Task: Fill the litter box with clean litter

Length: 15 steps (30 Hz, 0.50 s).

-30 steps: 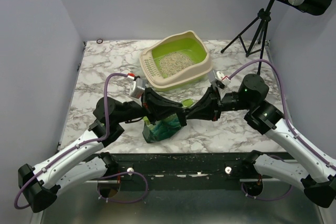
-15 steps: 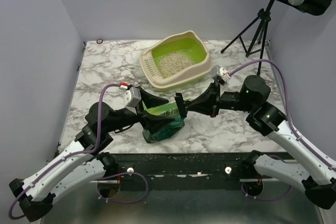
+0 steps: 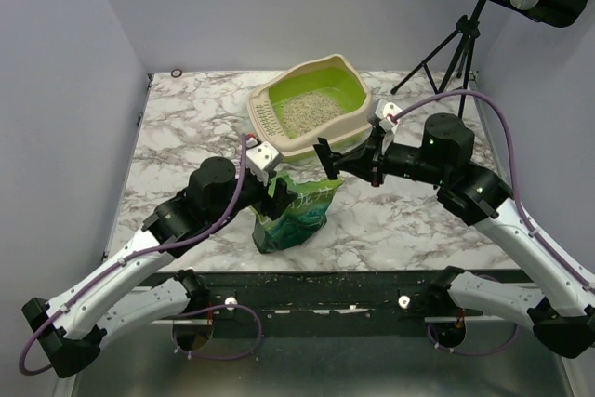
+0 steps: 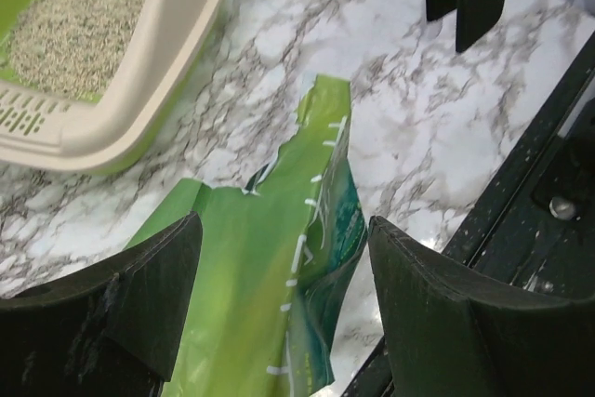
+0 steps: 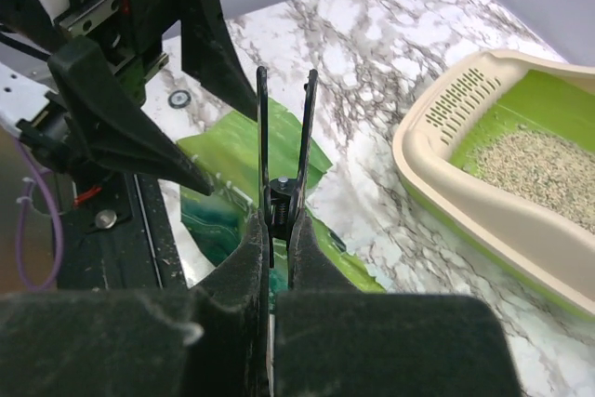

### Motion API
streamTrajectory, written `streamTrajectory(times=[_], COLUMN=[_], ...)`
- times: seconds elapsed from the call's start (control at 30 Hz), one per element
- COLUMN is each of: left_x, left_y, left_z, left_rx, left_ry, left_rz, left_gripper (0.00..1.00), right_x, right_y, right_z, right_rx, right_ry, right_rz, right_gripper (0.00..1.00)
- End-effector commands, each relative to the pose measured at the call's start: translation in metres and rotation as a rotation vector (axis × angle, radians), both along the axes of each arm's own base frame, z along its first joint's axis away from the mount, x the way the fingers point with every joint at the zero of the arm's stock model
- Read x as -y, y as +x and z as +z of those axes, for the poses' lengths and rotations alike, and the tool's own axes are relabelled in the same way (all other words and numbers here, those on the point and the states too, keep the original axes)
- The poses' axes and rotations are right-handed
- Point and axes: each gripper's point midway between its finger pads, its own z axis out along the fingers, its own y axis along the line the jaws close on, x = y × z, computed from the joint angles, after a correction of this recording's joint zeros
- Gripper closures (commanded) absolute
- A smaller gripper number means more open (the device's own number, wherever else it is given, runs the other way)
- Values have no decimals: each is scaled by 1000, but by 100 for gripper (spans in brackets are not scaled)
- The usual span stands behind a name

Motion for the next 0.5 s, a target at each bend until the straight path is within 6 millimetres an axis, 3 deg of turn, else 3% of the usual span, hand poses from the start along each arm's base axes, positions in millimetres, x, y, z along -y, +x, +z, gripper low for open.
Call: streamTrajectory(times=[0.0,0.47], left_x=[-11,-7], left_y=[-2,-13], left_z=[-27,-72], left_rx=[-17,-114], left_ry=[117,214], left_rz=[1,-78], left_gripper=[21,28], right_x=[7,4], right_y=[10,23], right_z=[-11,-32], right_rx=[19,-16], right_ry=[-110,-287], right_rz=[-39,-2], right_gripper=[100,100])
